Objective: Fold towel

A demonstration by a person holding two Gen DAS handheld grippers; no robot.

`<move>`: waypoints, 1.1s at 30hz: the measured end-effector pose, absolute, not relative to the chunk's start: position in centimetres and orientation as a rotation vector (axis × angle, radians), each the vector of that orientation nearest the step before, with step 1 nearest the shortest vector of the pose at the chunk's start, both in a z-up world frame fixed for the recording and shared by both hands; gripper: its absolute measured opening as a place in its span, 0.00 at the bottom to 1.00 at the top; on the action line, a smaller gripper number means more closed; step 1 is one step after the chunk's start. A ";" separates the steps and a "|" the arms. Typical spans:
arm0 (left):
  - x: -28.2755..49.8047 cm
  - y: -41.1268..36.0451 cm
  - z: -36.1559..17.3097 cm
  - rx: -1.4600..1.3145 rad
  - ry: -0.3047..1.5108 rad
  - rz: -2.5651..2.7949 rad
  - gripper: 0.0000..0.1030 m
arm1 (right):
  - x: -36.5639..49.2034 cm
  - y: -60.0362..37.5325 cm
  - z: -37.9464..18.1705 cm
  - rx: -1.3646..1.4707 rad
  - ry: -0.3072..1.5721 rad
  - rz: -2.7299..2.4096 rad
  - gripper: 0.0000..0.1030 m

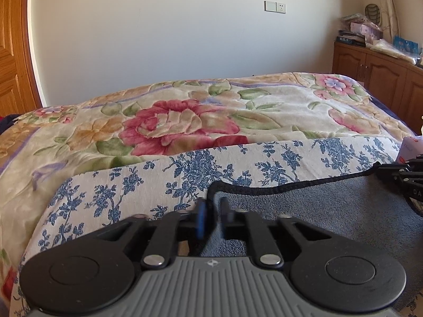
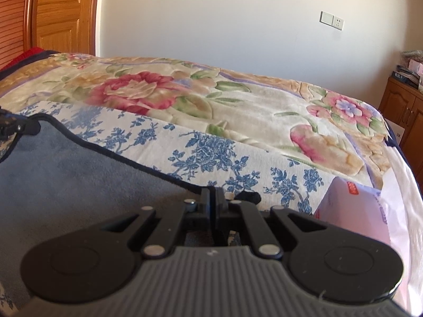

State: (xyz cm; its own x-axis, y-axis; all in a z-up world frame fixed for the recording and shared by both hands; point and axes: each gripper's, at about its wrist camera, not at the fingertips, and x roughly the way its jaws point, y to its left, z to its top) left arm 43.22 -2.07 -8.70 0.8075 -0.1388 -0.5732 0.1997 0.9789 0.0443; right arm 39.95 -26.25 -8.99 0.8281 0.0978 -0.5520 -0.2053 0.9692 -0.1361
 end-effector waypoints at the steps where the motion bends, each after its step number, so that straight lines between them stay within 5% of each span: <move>1: 43.1 -2.0 -8.7 0.101 0.603 -0.184 0.38 | 39.9 -26.3 -8.9 -0.190 0.573 0.160 0.10; 4: 42.5 -1.9 -8.5 0.097 0.590 -0.164 0.55 | 39.3 -26.4 -8.3 -0.177 0.569 0.157 0.41; 5: 42.3 -1.9 -8.3 0.093 0.590 -0.159 0.57 | 39.0 -26.5 -7.9 -0.172 0.567 0.162 0.44; 13: 39.1 -2.4 -3.6 0.114 0.517 -0.144 0.85 | 36.1 -26.1 -3.4 -0.158 0.537 0.172 0.50; 33: 29.7 -2.0 8.2 0.116 0.407 -0.147 0.90 | 27.4 -25.4 4.8 -0.108 0.449 0.193 0.50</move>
State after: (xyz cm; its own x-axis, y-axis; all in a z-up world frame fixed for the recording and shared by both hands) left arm 29.66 -1.97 8.18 0.9078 -0.1187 -0.4023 0.1650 0.9828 0.0824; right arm 27.43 -25.40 4.81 0.8828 0.1612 -0.4411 -0.2087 0.9761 -0.0610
